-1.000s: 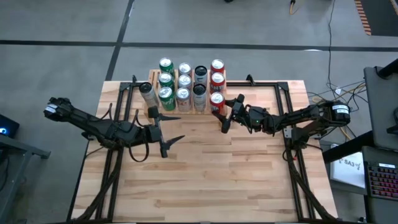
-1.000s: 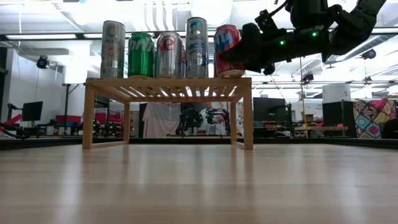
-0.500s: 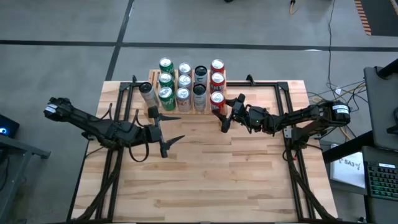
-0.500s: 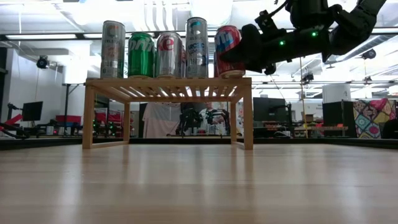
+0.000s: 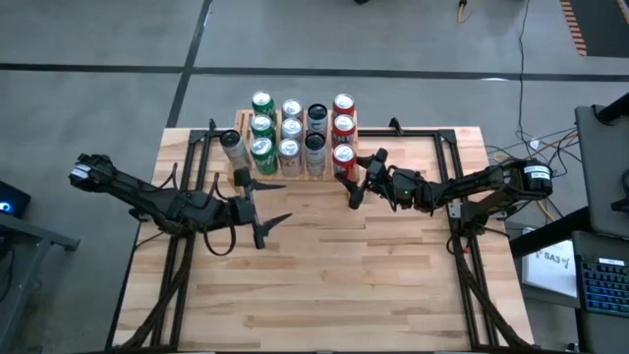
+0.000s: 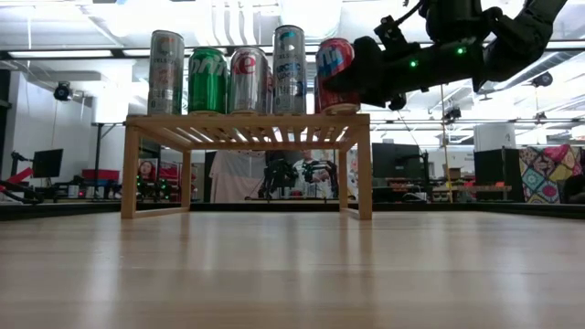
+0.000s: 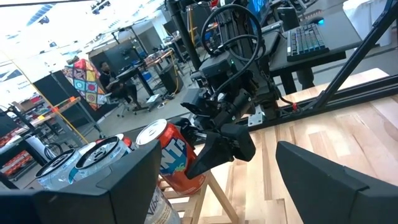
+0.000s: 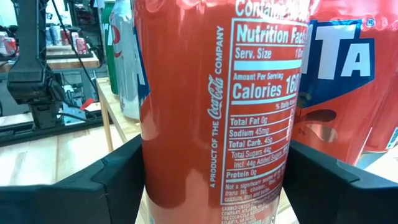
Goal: Place canned beverage on shelf
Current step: Put the orange soda can on the shelf
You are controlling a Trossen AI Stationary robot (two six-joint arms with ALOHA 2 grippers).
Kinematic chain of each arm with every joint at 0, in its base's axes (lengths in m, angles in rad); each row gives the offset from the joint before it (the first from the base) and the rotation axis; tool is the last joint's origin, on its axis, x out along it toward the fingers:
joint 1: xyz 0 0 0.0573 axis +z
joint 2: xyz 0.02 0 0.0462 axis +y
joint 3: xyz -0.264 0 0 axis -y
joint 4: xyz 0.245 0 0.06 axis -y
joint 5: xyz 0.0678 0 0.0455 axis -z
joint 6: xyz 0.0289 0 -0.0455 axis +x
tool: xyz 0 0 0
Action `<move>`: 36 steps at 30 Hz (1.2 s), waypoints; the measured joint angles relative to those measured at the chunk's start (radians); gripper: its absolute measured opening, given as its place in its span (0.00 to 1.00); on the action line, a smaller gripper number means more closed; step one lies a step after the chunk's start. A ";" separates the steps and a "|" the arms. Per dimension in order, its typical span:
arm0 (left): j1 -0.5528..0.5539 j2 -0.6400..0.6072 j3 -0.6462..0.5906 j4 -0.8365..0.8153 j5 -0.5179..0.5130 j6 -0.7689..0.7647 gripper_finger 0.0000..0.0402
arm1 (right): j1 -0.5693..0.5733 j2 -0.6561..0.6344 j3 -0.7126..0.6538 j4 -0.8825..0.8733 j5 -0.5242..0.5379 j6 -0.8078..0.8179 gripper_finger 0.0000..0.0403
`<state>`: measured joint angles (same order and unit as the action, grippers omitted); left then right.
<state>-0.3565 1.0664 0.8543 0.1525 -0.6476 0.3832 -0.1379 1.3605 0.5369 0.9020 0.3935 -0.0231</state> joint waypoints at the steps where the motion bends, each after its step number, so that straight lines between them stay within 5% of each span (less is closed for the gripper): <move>1: 0.000 0.000 0.000 0.000 0.000 0.000 0.75 | 0.000 0.000 0.000 0.000 0.000 0.000 0.74; 10: 0.002 0.000 0.000 0.000 0.000 0.000 0.75 | 0.000 0.002 0.000 -0.011 0.004 0.003 0.83; 36: 0.003 0.000 0.000 0.000 0.000 0.000 0.75 | 0.000 0.002 0.000 -0.007 0.028 -0.032 0.83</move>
<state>-0.3534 1.0668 0.8543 0.1528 -0.6476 0.3832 -0.1383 1.3628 0.5365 0.8951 0.4217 -0.0553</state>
